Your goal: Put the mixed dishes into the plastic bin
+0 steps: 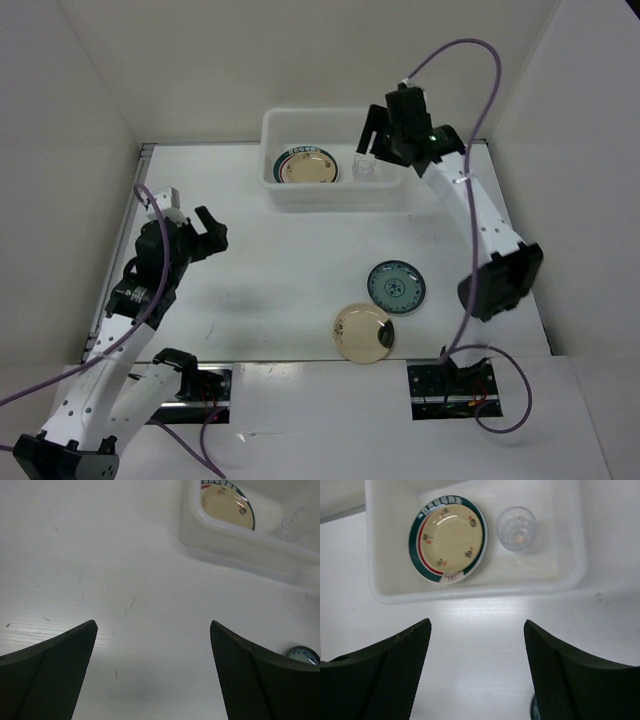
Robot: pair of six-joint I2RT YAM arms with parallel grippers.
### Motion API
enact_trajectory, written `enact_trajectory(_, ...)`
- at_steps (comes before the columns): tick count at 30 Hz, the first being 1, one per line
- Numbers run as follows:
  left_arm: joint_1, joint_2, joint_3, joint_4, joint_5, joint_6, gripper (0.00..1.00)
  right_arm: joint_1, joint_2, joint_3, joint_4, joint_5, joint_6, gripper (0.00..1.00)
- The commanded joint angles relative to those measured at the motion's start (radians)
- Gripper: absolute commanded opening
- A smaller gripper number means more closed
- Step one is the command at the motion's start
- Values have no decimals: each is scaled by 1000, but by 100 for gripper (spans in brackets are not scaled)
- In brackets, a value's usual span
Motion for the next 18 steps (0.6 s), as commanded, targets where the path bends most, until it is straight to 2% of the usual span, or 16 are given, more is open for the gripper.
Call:
enact_trajectory(1, -33, 46, -6, 49, 138, 14, 100, -46, -172, -222, -12, 99, 3, 80)
enact_trajectory(4, -65, 103, -6, 61, 244, 14, 100, -154, -289, -437, -25, 99, 51, 80)
enact_trajectory(6, -75, 139, -6, 75, 309, 5, 100, -242, -386, -566, -48, 43, 80, 80)
enact_trajectory(7, -75, 152, -17, 75, 328, -9, 100, -332, -409, -603, -57, 24, 80, 80)
enact_trajectory(10, -93, 201, -29, 112, 403, -38, 100, -461, -472, -726, -88, -28, 89, 75)
enact_trajectory(14, -113, 283, -39, 152, 492, -70, 100, -504, -460, -828, -112, -79, 89, 75)
enact_trajectory(18, -122, 312, -48, 173, 502, -80, 100, -504, -385, -918, -89, -158, 65, 74)
